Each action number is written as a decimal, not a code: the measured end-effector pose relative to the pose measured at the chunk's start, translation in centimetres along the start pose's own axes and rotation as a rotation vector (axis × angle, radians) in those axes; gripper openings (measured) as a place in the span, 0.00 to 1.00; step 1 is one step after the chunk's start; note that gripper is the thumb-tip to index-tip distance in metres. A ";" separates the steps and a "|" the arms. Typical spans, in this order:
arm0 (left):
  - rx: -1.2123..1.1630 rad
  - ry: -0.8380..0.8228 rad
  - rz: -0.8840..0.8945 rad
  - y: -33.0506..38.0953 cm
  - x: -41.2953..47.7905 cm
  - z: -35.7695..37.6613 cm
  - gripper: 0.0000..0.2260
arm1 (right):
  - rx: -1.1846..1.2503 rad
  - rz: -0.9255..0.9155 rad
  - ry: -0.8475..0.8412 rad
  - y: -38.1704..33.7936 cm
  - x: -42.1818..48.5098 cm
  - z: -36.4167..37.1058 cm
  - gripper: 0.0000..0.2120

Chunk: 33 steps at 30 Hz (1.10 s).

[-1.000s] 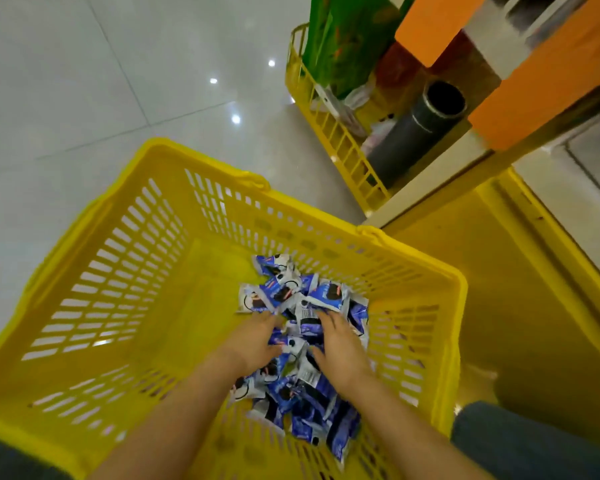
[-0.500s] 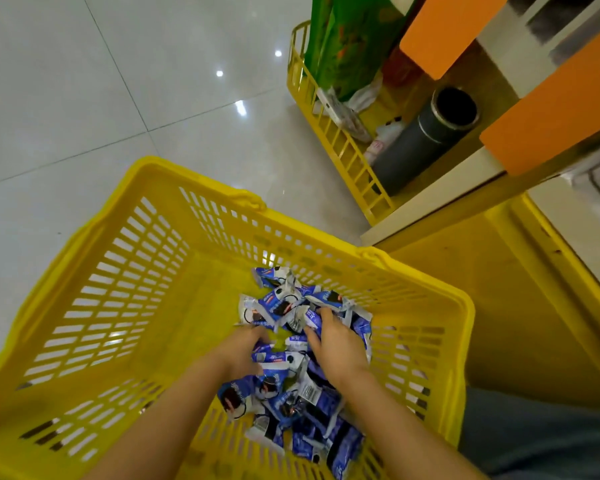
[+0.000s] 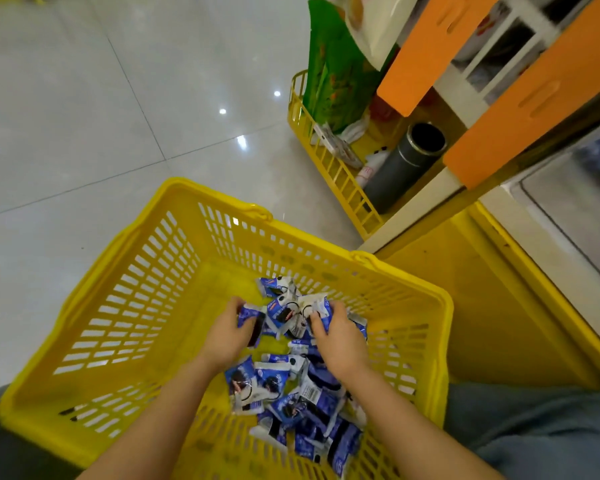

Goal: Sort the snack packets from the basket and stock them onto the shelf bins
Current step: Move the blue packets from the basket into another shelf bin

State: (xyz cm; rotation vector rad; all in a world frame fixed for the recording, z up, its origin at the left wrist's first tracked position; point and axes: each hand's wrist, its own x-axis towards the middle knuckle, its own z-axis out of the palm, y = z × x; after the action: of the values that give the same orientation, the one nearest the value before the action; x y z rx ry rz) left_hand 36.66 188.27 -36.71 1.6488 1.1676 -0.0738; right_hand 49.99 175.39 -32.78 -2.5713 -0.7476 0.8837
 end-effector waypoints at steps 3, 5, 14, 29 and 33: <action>-0.272 0.026 -0.107 1.9 -0.8 0.0 0.16 | 0.242 0.069 -0.039 -0.7 -0.3 -0.5 0.26; -0.431 0.003 -0.173 2.9 -1.7 0.1 0.22 | 0.439 0.124 -0.083 -1.0 -0.7 -0.9 0.27; -0.646 -0.076 -0.139 7.4 -8.3 0.4 0.31 | 0.664 0.042 0.118 -3.6 -4.9 -4.9 0.24; -0.569 -0.194 0.242 16.6 -14.5 -1.5 0.18 | 0.914 -0.154 0.070 -3.4 -13.9 -15.0 0.20; -0.373 -0.221 0.421 20.1 -15.2 -2.8 0.16 | 0.597 -0.223 0.092 -3.2 -15.3 -18.2 0.16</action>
State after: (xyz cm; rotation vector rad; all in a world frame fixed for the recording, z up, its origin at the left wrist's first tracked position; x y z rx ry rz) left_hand 41.69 181.46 -12.76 1.4746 0.6066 0.2127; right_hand 50.23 166.96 -10.30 -1.9482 -0.6119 0.7669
